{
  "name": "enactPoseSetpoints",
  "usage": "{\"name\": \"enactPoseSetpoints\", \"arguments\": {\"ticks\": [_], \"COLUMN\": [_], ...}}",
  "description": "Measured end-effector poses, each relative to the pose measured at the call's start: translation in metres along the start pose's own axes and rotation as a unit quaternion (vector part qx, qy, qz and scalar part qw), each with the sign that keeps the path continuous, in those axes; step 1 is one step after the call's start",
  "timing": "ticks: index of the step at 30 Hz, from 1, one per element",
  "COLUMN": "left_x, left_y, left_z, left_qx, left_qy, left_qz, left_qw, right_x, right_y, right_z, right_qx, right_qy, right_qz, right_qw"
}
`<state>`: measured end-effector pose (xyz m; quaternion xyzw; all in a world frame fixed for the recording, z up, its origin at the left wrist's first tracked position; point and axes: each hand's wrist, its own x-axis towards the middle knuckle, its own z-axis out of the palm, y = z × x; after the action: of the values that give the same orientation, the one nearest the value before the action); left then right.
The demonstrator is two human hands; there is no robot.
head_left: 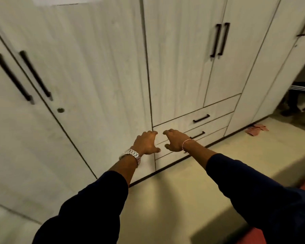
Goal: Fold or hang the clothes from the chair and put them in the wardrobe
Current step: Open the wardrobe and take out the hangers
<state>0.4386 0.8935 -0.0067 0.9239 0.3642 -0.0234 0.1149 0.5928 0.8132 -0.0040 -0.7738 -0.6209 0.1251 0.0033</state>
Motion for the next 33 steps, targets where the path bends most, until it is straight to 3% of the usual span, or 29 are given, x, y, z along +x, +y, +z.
{"name": "enactPoseSetpoints", "arguments": {"ticks": [9,14,19,24,29,33], "left_x": [-0.046,-0.071,-0.085,-0.083,-0.078,-0.072], "left_y": [-0.148,-0.206,-0.255,-0.291,-0.328,-0.343], "left_z": [-0.026,-0.050,-0.096,-0.159,-0.205,-0.231], "left_qx": [-0.017,-0.076,-0.149,-0.205,-0.217,-0.277], "left_qy": [0.039,0.158,0.337,0.476,0.560,0.557], "left_qz": [-0.101,-0.159,-0.204,-0.245,-0.277,-0.256], "left_qw": [0.994,0.972,0.907,0.820,0.750,0.740], "right_x": [0.084,0.119,0.154,0.192,0.220,0.234], "right_y": [-0.140,-0.203,-0.269,-0.328,-0.374,-0.400], "right_z": [-0.005,-0.020,-0.056,-0.104,-0.143,-0.153], "right_qx": [0.000,0.033,0.101,0.214,0.367,0.465], "right_qy": [0.001,0.011,0.064,0.139,0.168,0.156], "right_qz": [-0.103,-0.164,-0.247,-0.324,-0.344,-0.354], "right_qw": [0.995,0.986,0.962,0.911,0.848,0.796]}}
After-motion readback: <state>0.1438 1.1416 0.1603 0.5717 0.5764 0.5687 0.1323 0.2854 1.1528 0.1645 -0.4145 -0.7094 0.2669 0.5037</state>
